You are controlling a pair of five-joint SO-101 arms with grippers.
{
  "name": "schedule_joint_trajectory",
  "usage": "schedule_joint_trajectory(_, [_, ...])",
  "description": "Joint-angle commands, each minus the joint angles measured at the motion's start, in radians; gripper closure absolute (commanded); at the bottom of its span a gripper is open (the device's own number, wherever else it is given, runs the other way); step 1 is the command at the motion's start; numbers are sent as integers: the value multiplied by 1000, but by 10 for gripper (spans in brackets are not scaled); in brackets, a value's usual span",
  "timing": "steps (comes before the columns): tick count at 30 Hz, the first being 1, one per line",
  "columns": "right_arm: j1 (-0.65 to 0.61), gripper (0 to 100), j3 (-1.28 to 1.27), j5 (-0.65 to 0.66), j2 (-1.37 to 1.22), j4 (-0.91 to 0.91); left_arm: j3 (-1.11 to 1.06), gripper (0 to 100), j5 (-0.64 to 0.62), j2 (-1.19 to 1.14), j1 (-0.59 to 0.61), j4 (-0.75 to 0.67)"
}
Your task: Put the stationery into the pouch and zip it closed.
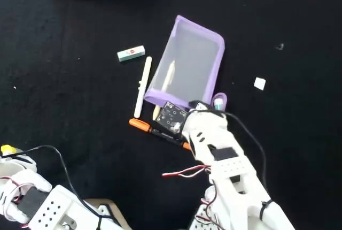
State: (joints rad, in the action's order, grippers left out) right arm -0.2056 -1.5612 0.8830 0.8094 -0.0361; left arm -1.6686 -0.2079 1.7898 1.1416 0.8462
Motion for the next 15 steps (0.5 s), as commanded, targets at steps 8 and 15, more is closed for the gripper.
schedule_joint_trajectory(8, [95,987,286,-2,36,-242,12,804,123,5,-228,-5])
schedule_joint_trajectory(15, [92,987,616,-89,36,-580,87,804,152,40,-495,-21])
